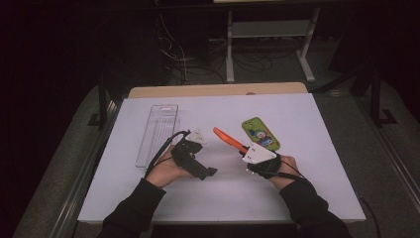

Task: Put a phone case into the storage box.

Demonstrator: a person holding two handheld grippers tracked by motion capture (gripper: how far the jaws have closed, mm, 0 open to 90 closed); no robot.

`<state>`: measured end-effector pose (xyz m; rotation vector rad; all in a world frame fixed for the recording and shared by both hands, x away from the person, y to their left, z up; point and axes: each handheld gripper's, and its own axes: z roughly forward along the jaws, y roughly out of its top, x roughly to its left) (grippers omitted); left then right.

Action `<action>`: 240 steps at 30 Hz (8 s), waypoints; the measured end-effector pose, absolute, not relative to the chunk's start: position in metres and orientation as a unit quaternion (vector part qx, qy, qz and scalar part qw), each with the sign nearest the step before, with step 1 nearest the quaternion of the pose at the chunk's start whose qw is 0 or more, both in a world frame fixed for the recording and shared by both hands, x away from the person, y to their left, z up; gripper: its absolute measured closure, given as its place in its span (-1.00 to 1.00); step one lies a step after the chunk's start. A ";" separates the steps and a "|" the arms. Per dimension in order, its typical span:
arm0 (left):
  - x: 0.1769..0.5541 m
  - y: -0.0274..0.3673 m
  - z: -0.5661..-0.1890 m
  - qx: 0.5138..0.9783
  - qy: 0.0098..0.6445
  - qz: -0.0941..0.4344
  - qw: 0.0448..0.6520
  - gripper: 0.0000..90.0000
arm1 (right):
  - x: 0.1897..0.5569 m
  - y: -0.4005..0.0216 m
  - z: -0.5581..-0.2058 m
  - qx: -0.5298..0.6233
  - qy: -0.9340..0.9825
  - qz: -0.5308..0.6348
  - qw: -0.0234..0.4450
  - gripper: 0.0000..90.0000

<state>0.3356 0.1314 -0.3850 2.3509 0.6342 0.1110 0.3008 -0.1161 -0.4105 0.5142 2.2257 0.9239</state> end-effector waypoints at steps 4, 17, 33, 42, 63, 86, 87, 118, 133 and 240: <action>0.336 0.131 -0.385 0.905 0.245 0.039 0.344 -1.00 | 0.305 -0.120 -0.409 0.233 0.850 0.374 0.288 0.74; 0.336 0.131 -0.386 0.905 0.246 0.042 0.343 -1.00 | 0.322 -0.138 -0.407 0.335 0.814 0.449 0.151 0.74; 0.343 0.139 -0.370 0.883 0.265 0.051 0.384 -1.00 | 0.326 -0.143 -0.409 0.391 0.768 0.502 0.071 0.75; 0.351 0.147 -0.358 0.858 0.283 0.046 0.426 -1.00 | 0.322 -0.131 -0.411 0.388 0.769 0.503 0.062 0.75; 0.375 0.132 -0.343 0.842 0.290 0.022 0.455 -1.00 | 0.312 -0.105 -0.410 0.359 0.776 0.516 0.060 0.75; 0.379 0.113 -0.341 0.831 0.293 0.015 0.473 -1.00 | 0.309 -0.097 -0.407 0.345 0.771 0.532 0.062 0.75; 0.379 0.112 -0.341 0.830 0.294 0.016 0.474 -1.00 | 0.309 -0.097 -0.407 0.344 0.771 0.532 0.063 0.75; 0.378 0.109 -0.337 0.827 0.288 0.018 0.483 -0.65 | 0.309 -0.092 -0.412 0.345 0.785 0.512 0.060 0.73; 0.387 0.123 -0.326 0.827 0.306 0.052 0.468 -0.65 | 0.310 -0.111 -0.413 0.357 0.802 0.471 0.085 -0.31; 0.545 0.218 -0.347 0.724 0.595 0.272 0.219 -0.76 | 0.284 -0.205 -0.427 0.386 0.810 0.422 0.127 -0.99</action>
